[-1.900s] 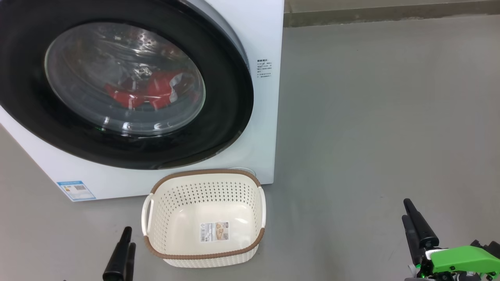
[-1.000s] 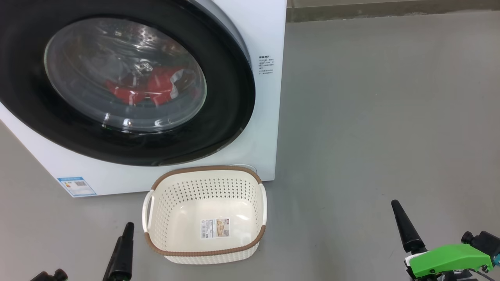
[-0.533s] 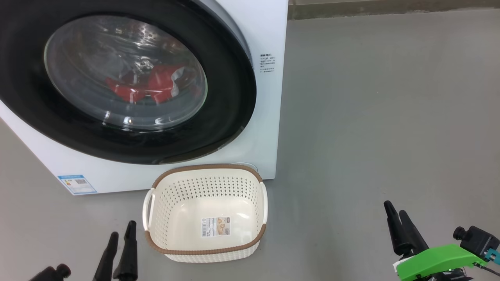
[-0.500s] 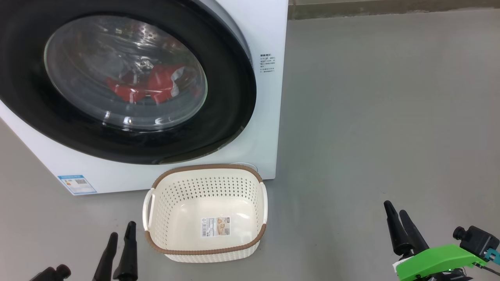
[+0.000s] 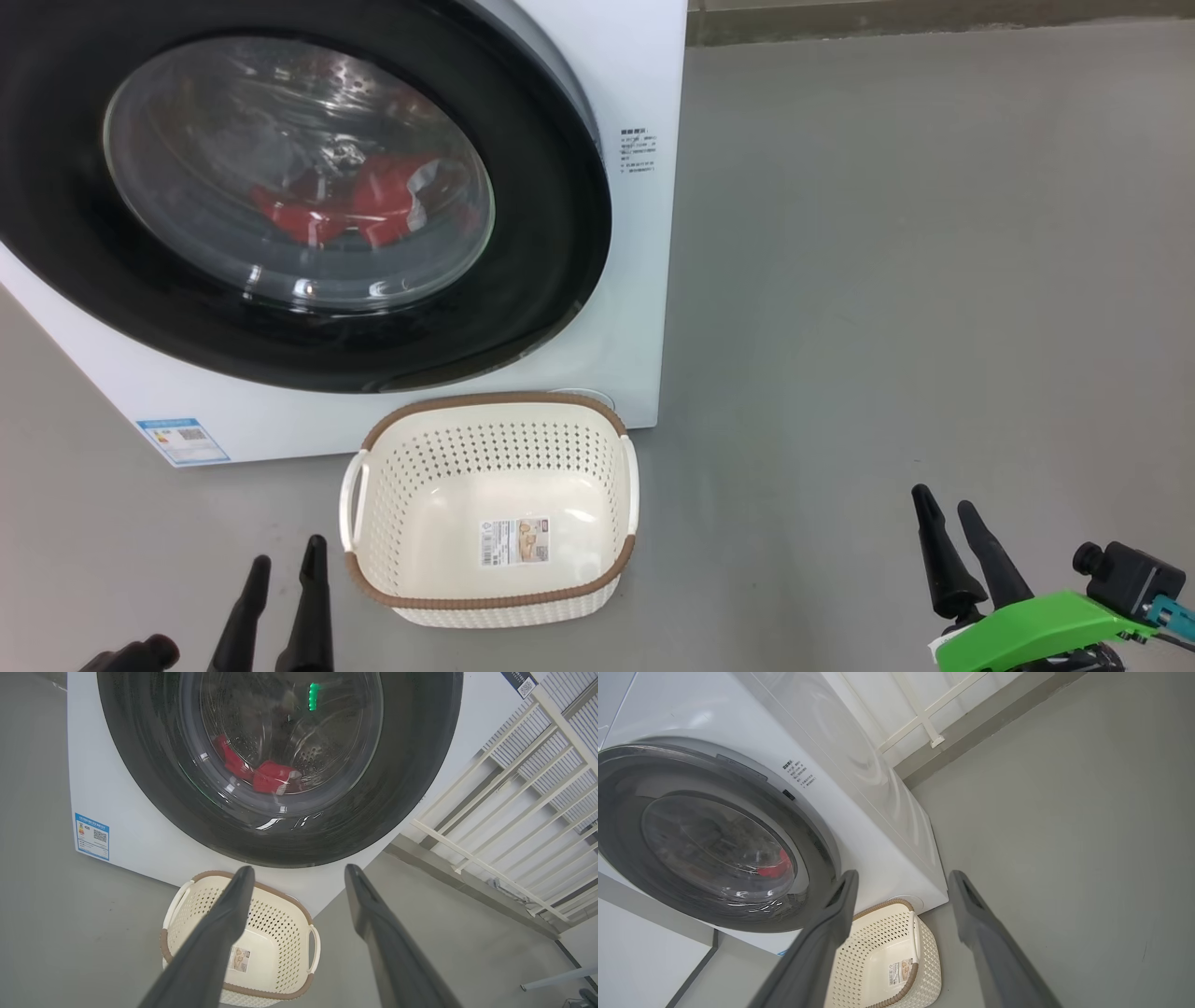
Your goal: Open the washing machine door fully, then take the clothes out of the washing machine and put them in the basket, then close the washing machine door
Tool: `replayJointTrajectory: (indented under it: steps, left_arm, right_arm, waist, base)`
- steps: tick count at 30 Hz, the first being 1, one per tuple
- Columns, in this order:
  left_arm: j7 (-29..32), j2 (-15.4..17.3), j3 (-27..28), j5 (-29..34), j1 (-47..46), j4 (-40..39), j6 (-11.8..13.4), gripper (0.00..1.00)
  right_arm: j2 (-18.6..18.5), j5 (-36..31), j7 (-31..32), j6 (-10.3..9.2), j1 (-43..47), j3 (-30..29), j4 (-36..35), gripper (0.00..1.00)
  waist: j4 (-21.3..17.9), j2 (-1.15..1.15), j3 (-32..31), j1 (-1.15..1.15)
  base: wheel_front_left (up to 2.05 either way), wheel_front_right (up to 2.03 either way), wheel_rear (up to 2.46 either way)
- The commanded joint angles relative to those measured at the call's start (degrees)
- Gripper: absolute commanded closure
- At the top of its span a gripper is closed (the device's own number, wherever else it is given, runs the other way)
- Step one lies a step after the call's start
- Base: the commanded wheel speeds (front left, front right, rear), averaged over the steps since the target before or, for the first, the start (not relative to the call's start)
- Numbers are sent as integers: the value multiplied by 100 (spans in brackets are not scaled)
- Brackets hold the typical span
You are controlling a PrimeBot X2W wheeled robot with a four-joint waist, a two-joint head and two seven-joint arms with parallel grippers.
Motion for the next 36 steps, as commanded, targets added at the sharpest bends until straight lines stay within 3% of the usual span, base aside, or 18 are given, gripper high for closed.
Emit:
replayJointTrajectory:
  steps: [1,36]
  left_arm:
    - [-76,91,100,220,-61,-218,21,0]
    - [-647,87,185,2442,124,-506,-97,0]
  right_arm:
    - [-104,-192,-89,1,-48,120,-155,0]
    - [-101,-2176,-661,2,103,24,-254,0]
  waist:
    - [0,0,2,0]
    - [-23,0,93,0]
  base:
    - [0,0,0]
    - [0,0,0]
